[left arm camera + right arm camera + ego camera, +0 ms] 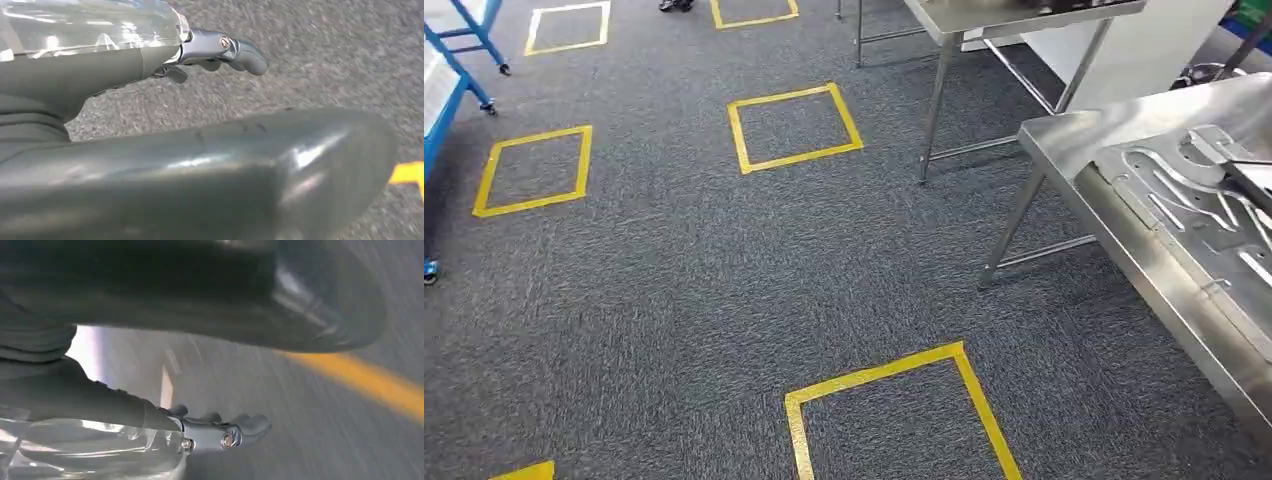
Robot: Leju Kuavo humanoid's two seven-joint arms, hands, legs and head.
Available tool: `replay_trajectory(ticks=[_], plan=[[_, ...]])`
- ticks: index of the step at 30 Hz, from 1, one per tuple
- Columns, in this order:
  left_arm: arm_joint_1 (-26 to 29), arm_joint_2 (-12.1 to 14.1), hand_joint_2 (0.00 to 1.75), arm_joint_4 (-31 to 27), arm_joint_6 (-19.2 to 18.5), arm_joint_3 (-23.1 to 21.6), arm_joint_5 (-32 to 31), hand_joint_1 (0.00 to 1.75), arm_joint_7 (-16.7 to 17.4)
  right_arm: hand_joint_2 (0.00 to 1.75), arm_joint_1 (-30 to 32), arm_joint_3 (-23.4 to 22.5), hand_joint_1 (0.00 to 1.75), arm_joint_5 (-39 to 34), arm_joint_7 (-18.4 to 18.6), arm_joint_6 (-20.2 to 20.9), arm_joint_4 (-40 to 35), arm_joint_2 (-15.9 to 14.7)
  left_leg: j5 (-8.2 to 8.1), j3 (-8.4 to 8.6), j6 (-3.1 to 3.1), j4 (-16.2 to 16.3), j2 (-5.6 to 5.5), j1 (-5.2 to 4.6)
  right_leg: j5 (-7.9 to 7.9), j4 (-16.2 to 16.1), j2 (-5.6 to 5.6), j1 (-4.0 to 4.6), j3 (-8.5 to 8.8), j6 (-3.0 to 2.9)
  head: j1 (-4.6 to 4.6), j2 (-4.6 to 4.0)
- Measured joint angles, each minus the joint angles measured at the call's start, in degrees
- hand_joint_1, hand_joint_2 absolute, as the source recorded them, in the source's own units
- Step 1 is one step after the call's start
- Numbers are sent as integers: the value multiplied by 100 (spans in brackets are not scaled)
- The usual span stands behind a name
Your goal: Take the parts from the cabinet and place them on the table.
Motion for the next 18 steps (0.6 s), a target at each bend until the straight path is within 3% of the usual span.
replay_trajectory(ticks=[2,3,4,5,8,9,10,11,13,14,15,16,17,18], plan=[[43,64,0,2,-26,-77,-64,0,-20,0,-39,-261,0,-518,307,516,382,169,488,443,-65,-847,90,55,-27,22,-104,-43,12,42,0,-2],[48,96,0,2,-42,-118,-88,0,-42,0,-67,-421,0,-710,467,682,529,235,716,728,-82,-1372,209,64,-47,37,-136,-64,27,75,0,0],[33,114,0,2,-46,-142,-90,0,-74,0,-89,-574,0,-859,622,800,651,270,672,869,-84,-1679,439,33,-63,46,-172,-53,38,116,0,0],[21,167,0,2,-39,-160,-90,0,-127,0,-119,-727,0,-997,782,918,762,340,708,848,34,-1694,331,-11,-76,68,-204,-38,37,171,2,0],[37,236,0,4,15,-210,-70,0,-223,0,-211,-1063,0,-1103,952,1116,946,440,698,810,163,-1682,211,-60,-66,36,-306,-54,78,288,2,0],[36,249,0,4,31,-214,-44,0,-260,0,-224,-1120,0,-1099,923,1156,974,482,747,871,235,-1739,169,-3,-109,60,-225,-88,73,338,2,0],[28,252,0,4,44,-216,-26,0,-299,0,-235,-1163,0,-1071,864,1190,1007,488,763,865,262,-1756,135,-21,-254,222,49,-93,15,335,2,0],[26,254,0,4,66,-219,-18,0,-315,0,-239,-1194,0,-1053,807,1210,1040,508,778,848,311,-1752,95,-36,-498,591,201,-91,-166,309,2,0],[11,256,0,4,79,-221,6,0,-343,0,-241,-1242,0,-1020,713,1230,1099,532,792,817,363,-1748,-9,-90,-924,1541,269,-65,-630,280,2,-2],[13,252,0,4,79,-221,33,0,-356,0,-242,-1264,0,-985,665,1239,1127,538,793,804,370,-1738,-85,-119,-1010,1895,278,-48,-812,265,2,0],[16,252,0,4,79,-221,39,0,-363,0,-248,-1270,0,-959,628,1250,1142,545,793,802,374,-1727,-162,-135,-928,1950,281,-30,-859,242,2,0],[23,249,0,4,79,-221,50,0,-369,0,-250,-1277,0,-930,602,1254,1153,551,792,808,375,-1720,-246,-149,-715,1716,291,-8,-760,205,2,0],[25,249,0,4,81,-221,65,0,-378,0,-254,-1277,0,-913,574,1262,1168,562,792,815,374,-1707,-325,-158,-431,1258,325,14,-560,160,2,0],[22,247,0,4,90,-221,78,0,-378,0,-261,-1277,0,-902,558,1271,1171,569,790,819,370,-1690,-399,-162,-159,734,440,29,-325,109,2,0]])
